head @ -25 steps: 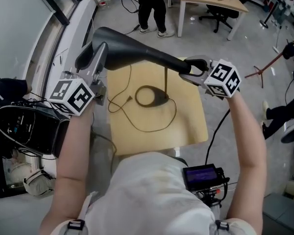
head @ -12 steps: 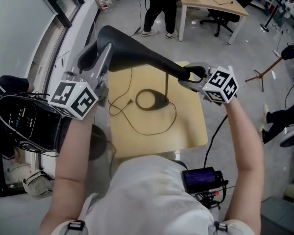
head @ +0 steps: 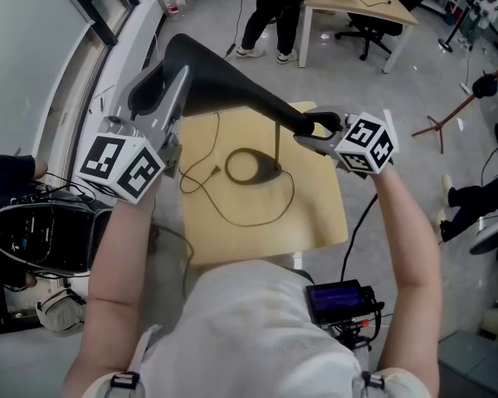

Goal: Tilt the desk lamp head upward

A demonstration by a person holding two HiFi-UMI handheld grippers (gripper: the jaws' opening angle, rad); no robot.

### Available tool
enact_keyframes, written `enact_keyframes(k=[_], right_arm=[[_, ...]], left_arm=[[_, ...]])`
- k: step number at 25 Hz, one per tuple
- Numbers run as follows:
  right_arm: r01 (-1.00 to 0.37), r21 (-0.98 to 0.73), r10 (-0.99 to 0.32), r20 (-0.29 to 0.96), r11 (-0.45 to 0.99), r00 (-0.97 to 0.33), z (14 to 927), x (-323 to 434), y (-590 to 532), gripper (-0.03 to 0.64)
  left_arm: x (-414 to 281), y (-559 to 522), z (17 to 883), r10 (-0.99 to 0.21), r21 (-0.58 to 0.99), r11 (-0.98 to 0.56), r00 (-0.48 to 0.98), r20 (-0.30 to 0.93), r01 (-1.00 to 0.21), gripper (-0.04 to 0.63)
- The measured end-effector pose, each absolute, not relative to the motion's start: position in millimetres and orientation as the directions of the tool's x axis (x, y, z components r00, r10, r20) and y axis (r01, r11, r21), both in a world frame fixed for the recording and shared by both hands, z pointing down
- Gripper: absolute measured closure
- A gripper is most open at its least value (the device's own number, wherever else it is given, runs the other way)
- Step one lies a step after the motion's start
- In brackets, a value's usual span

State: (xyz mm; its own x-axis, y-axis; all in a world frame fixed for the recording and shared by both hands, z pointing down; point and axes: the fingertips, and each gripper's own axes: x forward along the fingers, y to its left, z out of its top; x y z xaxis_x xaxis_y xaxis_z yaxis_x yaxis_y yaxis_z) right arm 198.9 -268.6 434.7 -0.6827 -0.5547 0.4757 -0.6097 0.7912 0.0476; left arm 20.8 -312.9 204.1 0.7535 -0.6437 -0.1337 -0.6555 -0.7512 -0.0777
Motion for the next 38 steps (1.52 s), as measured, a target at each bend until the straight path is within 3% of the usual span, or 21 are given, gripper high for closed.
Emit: enact_keyframes(k=[38], right_arm=[[-0.61, -0.017, -0.524, 0.495, 0.792, -0.693, 452, 179, -265, 0.391]], left_arm=[[63, -282, 171, -0.621, -0.235, -0.741, 0.775, -0.114, -0.629, 0.518]])
